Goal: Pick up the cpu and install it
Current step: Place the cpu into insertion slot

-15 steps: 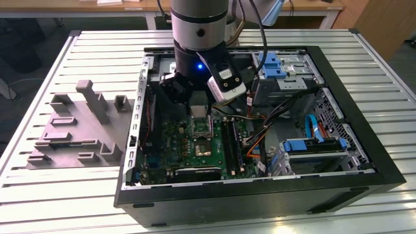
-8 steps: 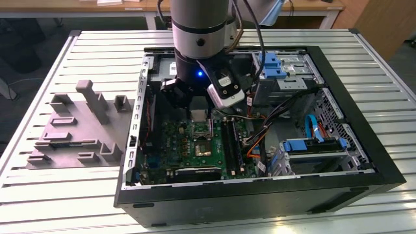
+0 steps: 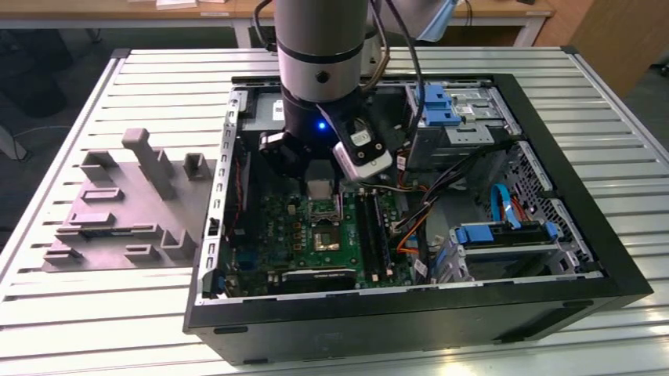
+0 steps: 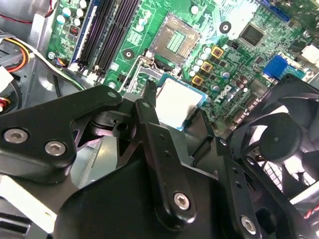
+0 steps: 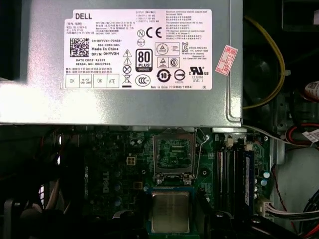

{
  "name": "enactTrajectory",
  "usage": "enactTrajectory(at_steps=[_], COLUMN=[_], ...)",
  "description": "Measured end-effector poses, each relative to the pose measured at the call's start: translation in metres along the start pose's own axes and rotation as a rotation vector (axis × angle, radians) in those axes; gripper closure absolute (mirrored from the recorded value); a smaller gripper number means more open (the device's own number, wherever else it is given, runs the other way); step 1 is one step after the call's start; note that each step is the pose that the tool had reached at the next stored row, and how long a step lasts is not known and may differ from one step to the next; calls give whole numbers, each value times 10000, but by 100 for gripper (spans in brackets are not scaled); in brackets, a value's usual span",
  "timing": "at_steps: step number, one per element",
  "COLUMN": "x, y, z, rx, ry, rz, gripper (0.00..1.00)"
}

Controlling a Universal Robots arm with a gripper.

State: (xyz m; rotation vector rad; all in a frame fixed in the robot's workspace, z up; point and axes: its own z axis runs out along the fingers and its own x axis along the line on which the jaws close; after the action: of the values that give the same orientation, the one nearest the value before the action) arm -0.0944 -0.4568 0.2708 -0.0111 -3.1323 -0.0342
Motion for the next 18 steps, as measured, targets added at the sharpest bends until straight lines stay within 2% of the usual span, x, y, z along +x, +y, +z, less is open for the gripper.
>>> enactTrajectory(at_steps=[14, 18], x=[0, -3], y=[-30, -32], z=[23, 54], rx=[-1, 0], ry=[-1, 0], rz=[1, 0], gripper=[53, 53])
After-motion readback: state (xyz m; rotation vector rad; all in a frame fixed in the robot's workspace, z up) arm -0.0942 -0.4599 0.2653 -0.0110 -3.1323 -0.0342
